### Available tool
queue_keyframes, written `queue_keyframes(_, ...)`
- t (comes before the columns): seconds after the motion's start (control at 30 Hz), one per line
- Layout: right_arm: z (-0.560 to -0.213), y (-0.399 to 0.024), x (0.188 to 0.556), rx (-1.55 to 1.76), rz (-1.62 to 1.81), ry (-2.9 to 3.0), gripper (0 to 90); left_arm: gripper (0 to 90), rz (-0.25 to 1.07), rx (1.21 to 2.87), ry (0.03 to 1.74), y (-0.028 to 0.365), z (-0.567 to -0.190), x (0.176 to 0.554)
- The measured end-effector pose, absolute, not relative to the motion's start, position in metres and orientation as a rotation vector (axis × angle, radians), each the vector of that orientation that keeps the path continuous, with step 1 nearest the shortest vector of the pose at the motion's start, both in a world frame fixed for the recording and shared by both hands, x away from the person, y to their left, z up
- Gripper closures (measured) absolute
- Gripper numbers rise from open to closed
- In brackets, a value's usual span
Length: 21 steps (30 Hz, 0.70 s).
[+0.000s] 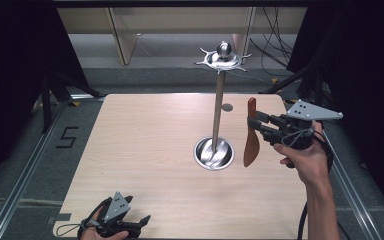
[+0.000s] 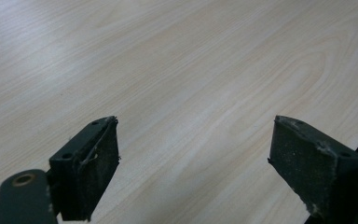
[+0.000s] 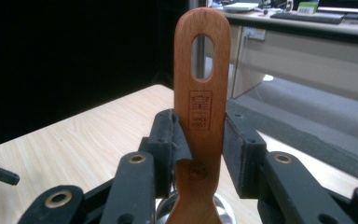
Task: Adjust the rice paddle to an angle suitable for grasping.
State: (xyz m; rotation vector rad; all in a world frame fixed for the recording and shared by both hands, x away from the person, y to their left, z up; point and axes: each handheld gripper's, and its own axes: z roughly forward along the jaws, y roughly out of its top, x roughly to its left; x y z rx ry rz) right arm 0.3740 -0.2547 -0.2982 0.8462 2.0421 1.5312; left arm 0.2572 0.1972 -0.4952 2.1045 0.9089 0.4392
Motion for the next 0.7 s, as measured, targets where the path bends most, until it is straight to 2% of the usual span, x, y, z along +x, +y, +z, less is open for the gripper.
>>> queue_keyframes(0.7, -0.241, -0.248, 0.383, 0.779, 1.572, 1.946, 67.0, 15.1, 0.453, 2.124, 0.921, 0.197, -0.495, 0.257)
